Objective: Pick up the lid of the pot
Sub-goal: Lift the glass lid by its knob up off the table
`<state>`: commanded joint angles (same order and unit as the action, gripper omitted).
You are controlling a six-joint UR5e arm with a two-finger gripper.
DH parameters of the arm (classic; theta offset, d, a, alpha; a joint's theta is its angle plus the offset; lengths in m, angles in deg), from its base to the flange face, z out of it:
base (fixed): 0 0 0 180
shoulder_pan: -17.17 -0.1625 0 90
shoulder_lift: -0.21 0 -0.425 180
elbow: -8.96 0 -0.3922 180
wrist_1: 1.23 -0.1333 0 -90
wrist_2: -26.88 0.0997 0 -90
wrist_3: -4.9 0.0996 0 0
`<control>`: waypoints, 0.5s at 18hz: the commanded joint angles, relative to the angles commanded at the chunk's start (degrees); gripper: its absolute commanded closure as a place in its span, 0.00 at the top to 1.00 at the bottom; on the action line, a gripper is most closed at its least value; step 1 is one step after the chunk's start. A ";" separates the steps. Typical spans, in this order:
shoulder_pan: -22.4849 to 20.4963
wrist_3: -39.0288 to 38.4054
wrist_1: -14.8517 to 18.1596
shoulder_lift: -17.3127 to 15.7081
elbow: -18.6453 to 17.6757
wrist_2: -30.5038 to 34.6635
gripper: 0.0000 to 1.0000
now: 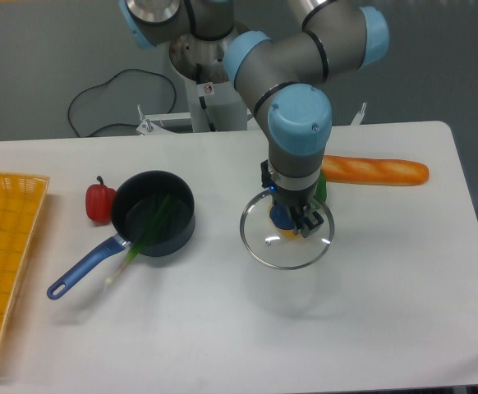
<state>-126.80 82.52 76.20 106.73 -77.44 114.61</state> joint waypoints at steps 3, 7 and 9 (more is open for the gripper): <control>-0.26 0.25 0.26 -0.35 -0.09 -0.71 0.49; 0.09 0.25 0.26 -0.27 0.00 -0.54 0.48; 0.17 0.25 0.26 -0.26 0.00 -0.45 0.48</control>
<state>-126.62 82.77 76.46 106.47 -77.44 114.16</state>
